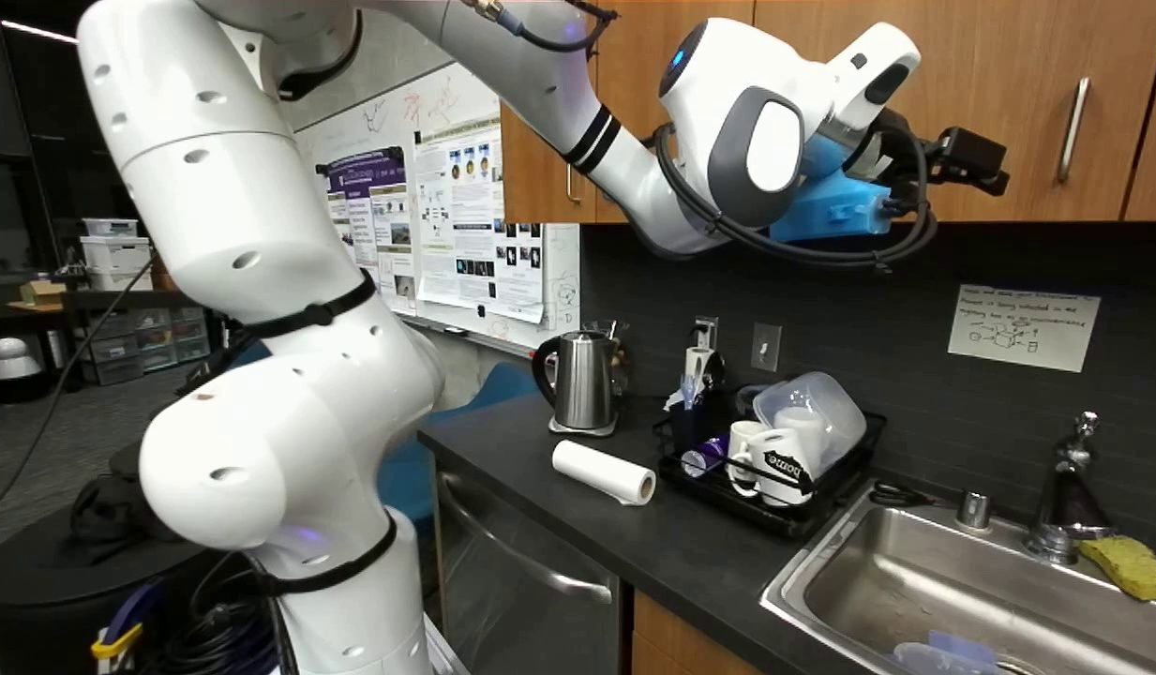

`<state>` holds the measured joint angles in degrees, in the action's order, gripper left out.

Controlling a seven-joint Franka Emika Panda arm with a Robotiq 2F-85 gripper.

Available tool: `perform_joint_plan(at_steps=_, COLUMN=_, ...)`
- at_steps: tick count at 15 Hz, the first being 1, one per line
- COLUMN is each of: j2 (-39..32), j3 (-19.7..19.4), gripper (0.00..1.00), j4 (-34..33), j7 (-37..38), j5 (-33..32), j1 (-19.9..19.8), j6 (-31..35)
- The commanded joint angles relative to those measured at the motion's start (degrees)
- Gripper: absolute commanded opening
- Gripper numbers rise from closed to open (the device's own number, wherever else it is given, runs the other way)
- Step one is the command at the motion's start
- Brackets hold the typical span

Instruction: Open the third cabinet door from the left

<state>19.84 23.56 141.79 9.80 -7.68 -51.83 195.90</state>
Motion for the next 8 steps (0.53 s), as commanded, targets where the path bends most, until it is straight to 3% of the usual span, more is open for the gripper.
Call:
perform_joint_plan(at_steps=1, j2=0.00, j3=0.00, gripper=1.00, j4=0.00, j7=0.00, j5=0.00, j1=0.00, j6=0.00)
perform_joint_plan(at_steps=5, j2=-1.27, j3=0.32, gripper=1.00, j4=-1.80, j7=-0.54, j5=0.03, j1=-1.29, j6=-0.09)
perform_joint_plan(at_steps=8, j2=-4.86, j3=1.31, gripper=1.00, j4=-6.30, j7=-1.95, j5=-0.18, j1=-4.77, j6=3.23)
